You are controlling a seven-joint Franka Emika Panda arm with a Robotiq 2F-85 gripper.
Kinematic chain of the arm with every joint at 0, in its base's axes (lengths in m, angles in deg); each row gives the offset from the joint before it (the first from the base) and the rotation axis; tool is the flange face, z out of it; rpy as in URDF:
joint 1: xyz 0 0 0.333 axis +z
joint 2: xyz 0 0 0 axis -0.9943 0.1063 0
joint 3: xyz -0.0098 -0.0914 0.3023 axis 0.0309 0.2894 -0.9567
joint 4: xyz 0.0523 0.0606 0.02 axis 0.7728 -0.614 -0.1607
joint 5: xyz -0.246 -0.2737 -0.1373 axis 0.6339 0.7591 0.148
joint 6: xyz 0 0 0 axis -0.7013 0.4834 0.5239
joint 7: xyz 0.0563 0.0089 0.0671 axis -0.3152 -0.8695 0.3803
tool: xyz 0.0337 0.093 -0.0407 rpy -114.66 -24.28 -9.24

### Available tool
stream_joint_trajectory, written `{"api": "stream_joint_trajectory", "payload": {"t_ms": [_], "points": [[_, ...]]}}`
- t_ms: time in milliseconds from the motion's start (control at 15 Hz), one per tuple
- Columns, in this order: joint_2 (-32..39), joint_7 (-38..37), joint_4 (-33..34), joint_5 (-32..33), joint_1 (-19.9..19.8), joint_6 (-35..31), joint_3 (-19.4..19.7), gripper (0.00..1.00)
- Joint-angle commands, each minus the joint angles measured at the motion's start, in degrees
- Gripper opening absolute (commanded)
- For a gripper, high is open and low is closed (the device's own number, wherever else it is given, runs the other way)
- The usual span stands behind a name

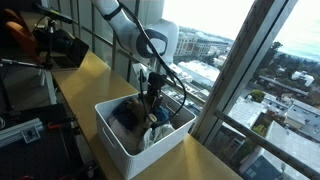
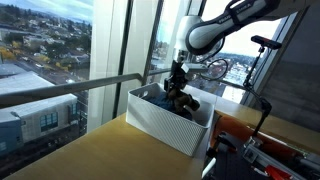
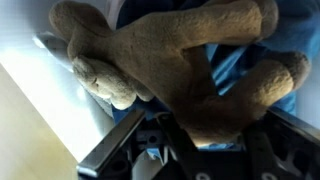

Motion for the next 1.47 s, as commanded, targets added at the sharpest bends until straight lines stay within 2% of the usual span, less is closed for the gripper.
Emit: {"api": "stream_joint_trajectory", "payload": {"t_ms": [0, 200, 667, 1000, 1400], "points": [[-8.39, 1.29, 0.16, -1.68, -0.01, 6.04, 0.32, 0.05], [-13.46, 0.61, 2.81, -3.17, 0.92, 10.64, -1.25, 0.05], [-19.12, -4.18, 2.92, -1.70, 10.39, 13.24, -10.70, 0.05], [-16.61, -7.61, 1.68, -1.91, 16.46, 11.66, -16.29, 0.05], [-9.15, -7.92, -0.87, -2.78, 18.57, 5.65, -16.82, 0.05]]}}
